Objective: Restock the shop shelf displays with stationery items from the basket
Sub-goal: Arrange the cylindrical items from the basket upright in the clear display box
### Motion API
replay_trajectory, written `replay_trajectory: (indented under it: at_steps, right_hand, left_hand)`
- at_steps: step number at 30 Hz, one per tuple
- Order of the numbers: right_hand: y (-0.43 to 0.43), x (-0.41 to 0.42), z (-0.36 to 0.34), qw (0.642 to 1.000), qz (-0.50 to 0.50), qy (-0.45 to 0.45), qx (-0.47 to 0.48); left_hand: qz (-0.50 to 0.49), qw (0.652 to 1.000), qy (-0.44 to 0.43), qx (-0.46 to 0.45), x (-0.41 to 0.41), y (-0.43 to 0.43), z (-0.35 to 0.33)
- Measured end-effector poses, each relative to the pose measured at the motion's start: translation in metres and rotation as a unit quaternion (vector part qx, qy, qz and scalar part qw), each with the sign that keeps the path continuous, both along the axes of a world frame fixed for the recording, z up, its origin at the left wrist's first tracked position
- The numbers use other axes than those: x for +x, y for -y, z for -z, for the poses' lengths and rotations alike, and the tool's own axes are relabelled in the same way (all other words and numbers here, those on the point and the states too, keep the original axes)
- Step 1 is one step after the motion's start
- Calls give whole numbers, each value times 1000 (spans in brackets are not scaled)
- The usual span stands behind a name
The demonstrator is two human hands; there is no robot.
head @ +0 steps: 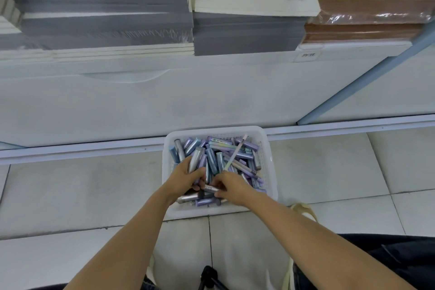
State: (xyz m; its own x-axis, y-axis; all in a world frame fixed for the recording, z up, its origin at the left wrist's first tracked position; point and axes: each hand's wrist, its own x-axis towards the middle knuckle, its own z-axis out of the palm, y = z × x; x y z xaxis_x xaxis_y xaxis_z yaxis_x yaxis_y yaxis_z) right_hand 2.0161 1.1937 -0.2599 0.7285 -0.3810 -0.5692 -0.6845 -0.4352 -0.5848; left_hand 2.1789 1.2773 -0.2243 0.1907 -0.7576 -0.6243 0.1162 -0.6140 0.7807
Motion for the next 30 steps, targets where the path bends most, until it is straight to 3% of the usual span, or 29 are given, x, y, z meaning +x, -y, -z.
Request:
replay_trajectory:
  at_steps: [7, 10, 12, 16, 18, 21, 30]
  right_hand:
    - [75, 7, -84, 960, 95, 42, 259]
    - [104, 15, -139, 950, 103, 94, 280]
    - [118, 20, -181, 952, 92, 121, 267]
    - [130, 21, -268, 973, 22, 125, 191]
    - [129, 14, -306, 979, 5, 161, 125]
    - [126, -1, -349, 963, 59, 261, 44]
    - [121, -25, -427, 900, 118, 417, -41]
  left_hand:
    - [-81, 992, 57, -79, 0, 35, -48]
    - [-124, 982, 38, -140, -1, 55, -87]
    - [-102, 981, 0, -166, -2, 62, -114]
    - [68, 977, -83, -186, -4, 69, -170]
    - [85, 966, -119, -213, -5, 74, -198]
    - [71, 950, -144, -269, -9, 80, -243]
    - [33, 930, 11, -365, -36, 99, -341]
